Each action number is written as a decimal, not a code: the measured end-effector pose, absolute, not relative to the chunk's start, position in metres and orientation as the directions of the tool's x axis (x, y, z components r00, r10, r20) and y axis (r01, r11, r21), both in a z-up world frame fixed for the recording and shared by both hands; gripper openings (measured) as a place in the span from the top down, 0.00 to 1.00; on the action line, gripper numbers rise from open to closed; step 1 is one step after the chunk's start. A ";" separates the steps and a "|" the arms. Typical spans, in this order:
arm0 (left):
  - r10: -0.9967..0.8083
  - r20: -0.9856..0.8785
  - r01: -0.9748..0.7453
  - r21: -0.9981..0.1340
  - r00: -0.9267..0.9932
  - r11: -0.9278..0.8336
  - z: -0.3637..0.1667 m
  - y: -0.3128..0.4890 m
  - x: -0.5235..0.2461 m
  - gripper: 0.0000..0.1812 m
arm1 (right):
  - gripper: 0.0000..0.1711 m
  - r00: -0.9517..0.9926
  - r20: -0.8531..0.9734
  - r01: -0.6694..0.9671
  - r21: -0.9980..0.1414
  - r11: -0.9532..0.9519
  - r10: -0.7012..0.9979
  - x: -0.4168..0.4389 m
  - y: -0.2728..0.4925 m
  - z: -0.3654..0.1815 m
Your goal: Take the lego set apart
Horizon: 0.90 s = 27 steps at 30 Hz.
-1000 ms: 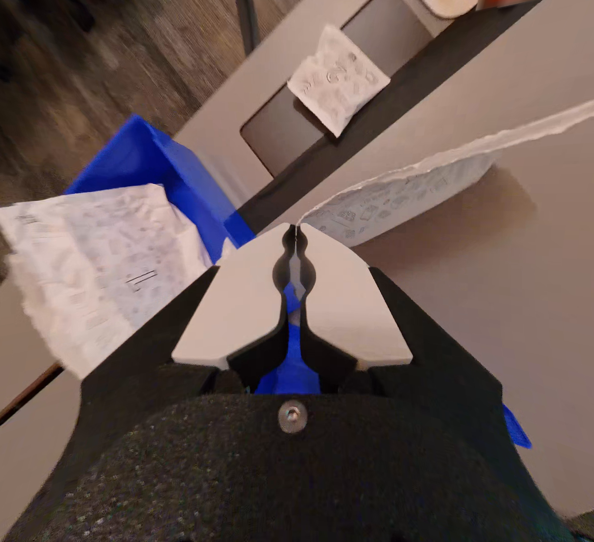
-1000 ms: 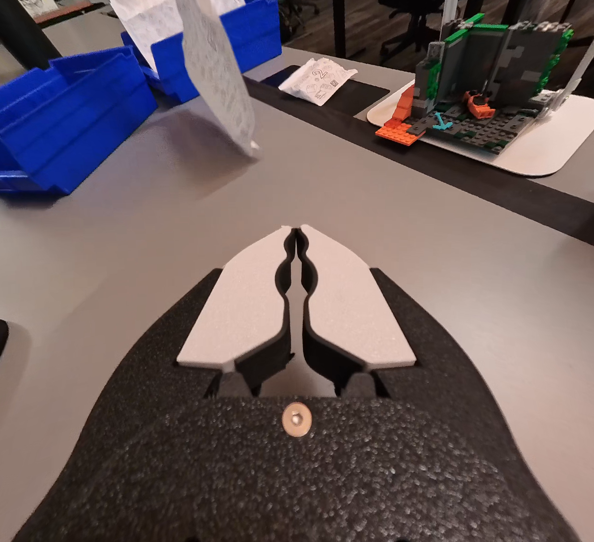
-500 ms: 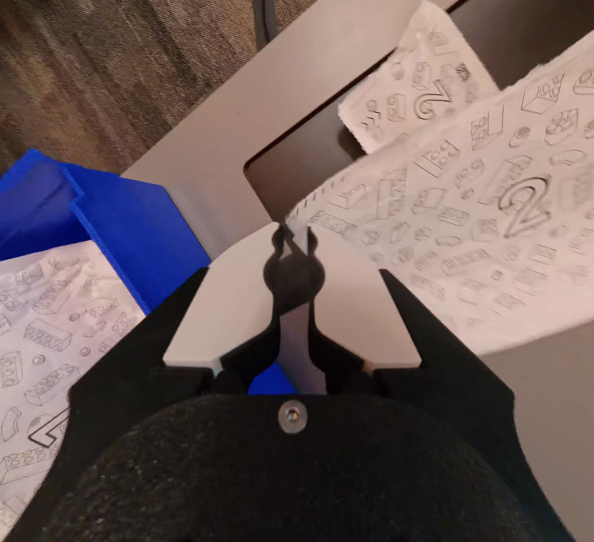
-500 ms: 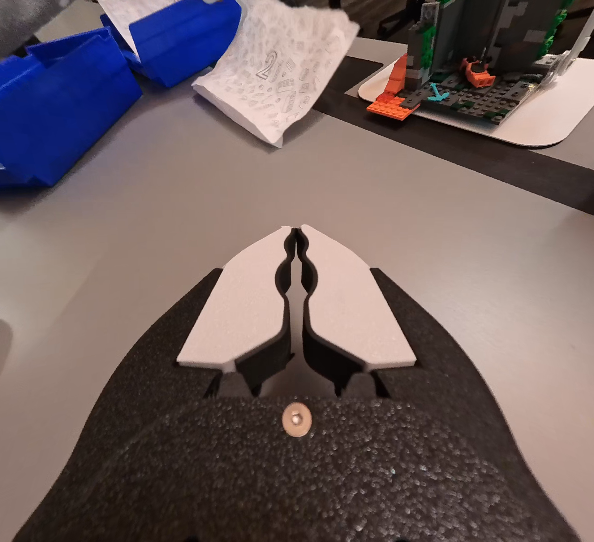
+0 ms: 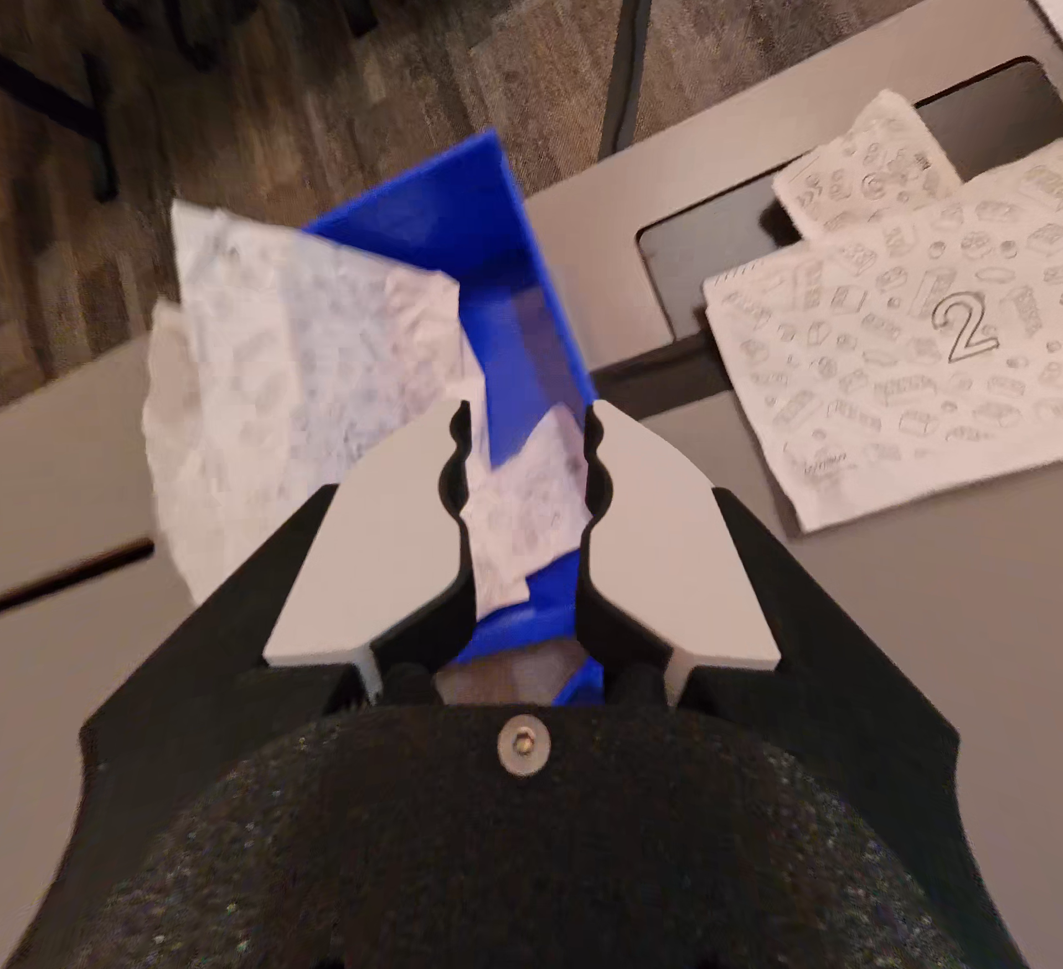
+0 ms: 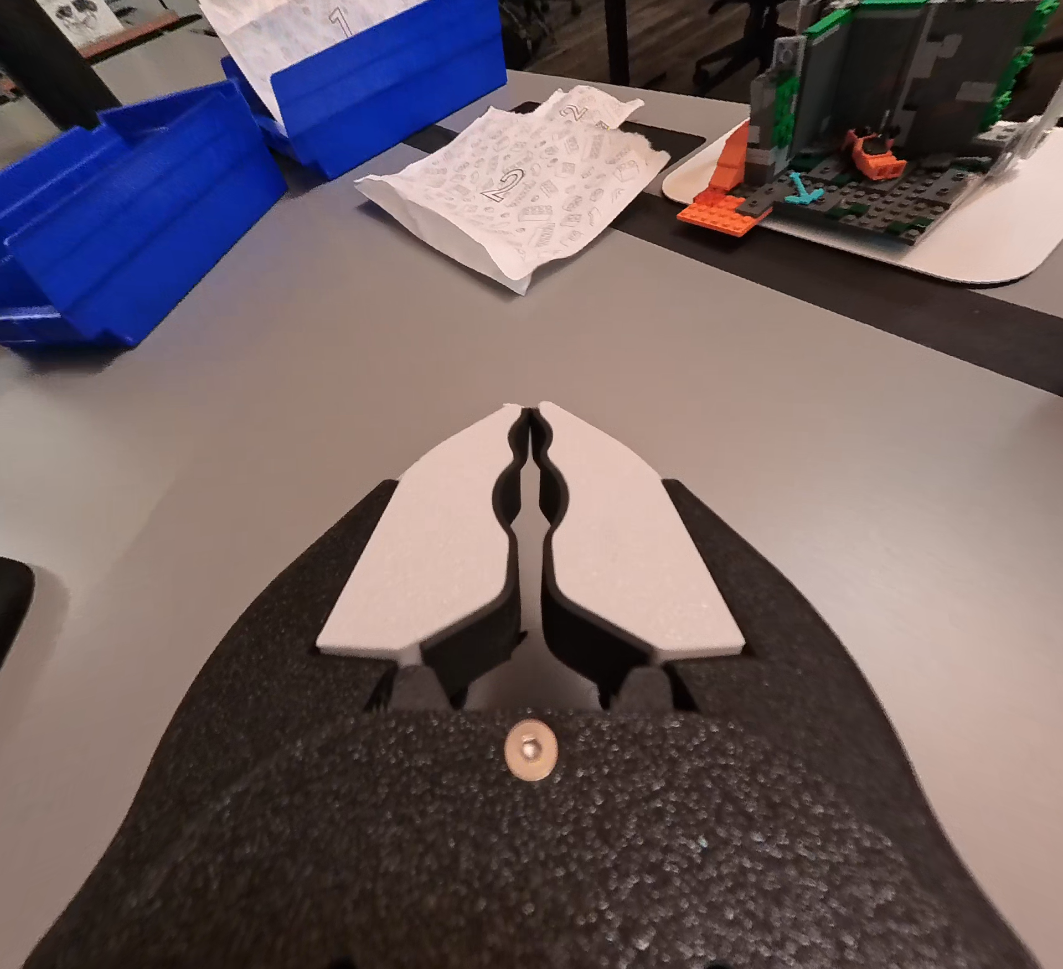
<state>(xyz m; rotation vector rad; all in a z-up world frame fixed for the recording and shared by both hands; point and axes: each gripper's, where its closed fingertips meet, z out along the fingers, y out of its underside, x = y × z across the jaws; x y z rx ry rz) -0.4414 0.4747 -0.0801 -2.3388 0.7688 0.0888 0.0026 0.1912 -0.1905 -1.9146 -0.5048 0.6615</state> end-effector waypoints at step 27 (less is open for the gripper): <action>0.004 -0.161 -0.122 -0.762 0.987 -0.635 -0.129 0.442 -0.617 0.95 | 1.00 0.768 -0.162 0.155 -0.892 -0.425 0.620 -0.014 0.185 -0.210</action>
